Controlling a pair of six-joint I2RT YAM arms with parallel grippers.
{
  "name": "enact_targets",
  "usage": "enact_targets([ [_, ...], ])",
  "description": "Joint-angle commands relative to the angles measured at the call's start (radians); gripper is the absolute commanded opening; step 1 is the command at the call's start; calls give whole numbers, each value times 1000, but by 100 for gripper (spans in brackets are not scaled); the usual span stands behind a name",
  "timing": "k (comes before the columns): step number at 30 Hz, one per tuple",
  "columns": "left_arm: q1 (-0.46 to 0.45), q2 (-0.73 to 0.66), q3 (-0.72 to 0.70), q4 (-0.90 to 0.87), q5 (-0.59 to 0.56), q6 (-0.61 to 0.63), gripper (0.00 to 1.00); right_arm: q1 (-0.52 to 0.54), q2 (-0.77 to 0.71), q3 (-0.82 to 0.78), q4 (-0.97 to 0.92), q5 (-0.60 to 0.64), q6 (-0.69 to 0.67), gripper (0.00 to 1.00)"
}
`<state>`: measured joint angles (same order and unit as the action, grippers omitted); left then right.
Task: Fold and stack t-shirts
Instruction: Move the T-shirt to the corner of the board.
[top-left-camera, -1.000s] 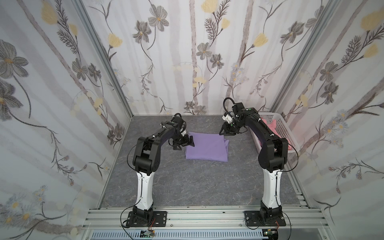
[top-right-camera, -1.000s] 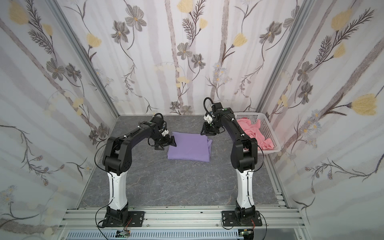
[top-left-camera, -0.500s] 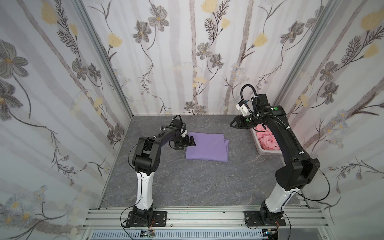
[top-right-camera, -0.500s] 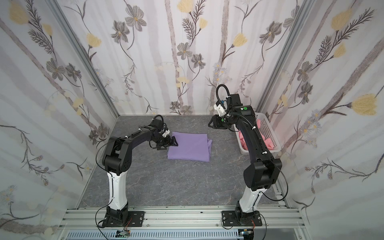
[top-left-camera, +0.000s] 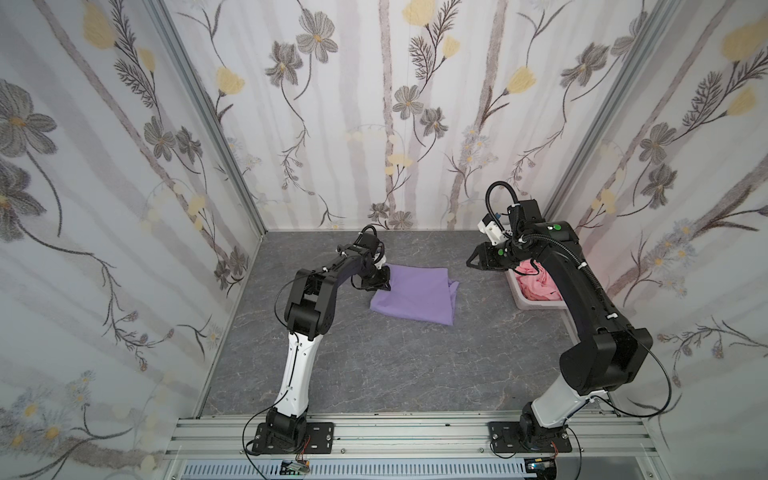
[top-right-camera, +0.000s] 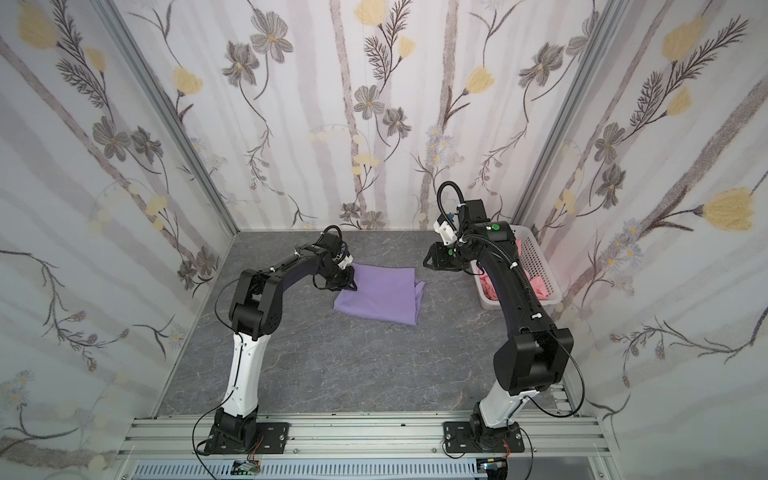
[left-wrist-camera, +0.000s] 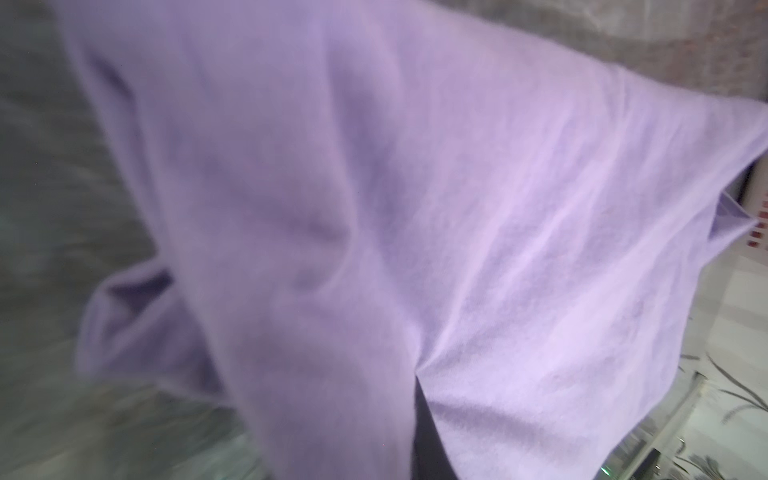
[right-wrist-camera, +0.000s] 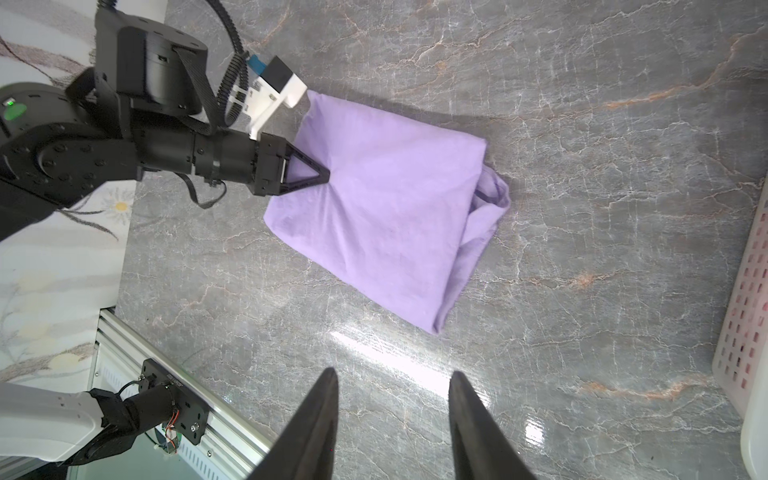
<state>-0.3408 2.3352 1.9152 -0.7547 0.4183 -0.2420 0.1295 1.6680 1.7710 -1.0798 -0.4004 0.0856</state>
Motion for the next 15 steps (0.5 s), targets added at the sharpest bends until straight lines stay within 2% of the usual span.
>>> enact_targets([
  [1,67,0,97,-202,-218,103,0,-1,-8,-2,3,-18,4,43],
  [5,186,-7,176,-273,-423,215,0,-1,-5,4,4,-39,15,43],
  [9,309,5,226,-293,-554,282,0,-1,-2,19,5,-61,26,44],
  [10,339,15,243,-294,-578,294,6,0,-2,22,4,-64,28,44],
  [12,399,41,289,-307,-595,297,94,-1,-4,24,5,-71,31,44],
  [13,427,54,316,-317,-601,290,100,-1,-3,25,4,-75,33,44],
  [15,458,71,376,-342,-608,303,100,-1,-2,24,2,-89,37,45],
])
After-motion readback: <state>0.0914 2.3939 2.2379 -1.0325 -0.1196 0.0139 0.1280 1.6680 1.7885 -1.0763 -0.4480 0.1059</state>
